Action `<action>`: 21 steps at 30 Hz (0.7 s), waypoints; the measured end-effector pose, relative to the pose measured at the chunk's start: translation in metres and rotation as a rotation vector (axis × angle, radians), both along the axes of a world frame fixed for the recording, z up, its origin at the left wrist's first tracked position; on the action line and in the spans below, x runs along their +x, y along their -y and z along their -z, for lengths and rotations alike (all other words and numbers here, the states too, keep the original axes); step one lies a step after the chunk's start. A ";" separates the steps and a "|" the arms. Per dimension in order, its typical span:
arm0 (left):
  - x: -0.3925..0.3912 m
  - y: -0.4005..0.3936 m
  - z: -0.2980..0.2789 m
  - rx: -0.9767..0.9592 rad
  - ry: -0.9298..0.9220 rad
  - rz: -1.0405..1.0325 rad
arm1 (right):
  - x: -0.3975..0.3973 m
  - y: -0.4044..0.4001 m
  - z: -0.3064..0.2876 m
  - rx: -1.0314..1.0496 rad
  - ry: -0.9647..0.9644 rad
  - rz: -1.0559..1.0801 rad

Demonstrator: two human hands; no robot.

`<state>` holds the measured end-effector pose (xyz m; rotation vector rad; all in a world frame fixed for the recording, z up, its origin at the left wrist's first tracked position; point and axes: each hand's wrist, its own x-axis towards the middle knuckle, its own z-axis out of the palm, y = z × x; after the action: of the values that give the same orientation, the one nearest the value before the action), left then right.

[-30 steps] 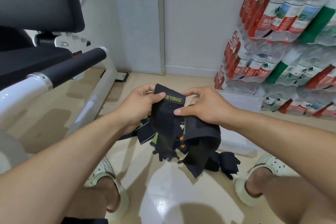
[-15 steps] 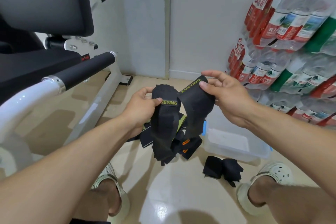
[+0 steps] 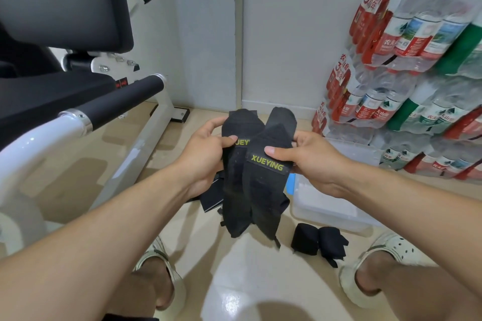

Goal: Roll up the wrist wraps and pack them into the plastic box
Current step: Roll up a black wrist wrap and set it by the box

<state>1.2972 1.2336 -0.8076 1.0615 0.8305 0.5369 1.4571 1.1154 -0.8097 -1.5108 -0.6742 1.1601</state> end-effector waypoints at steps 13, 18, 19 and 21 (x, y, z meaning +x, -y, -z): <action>-0.002 0.004 0.001 0.127 0.022 0.032 | -0.005 0.005 0.002 0.090 0.162 0.048; -0.001 0.003 0.004 0.191 -0.020 -0.011 | -0.004 0.001 0.003 0.101 0.185 0.104; -0.001 0.001 0.006 0.207 -0.036 -0.036 | -0.004 0.001 0.002 0.087 0.181 0.124; -0.003 -0.002 0.006 0.235 -0.066 -0.055 | -0.003 0.001 0.003 0.059 0.201 0.177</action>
<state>1.2944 1.2361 -0.8134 1.2797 0.8716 0.6601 1.4544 1.1148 -0.8124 -1.6160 -0.6873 0.8559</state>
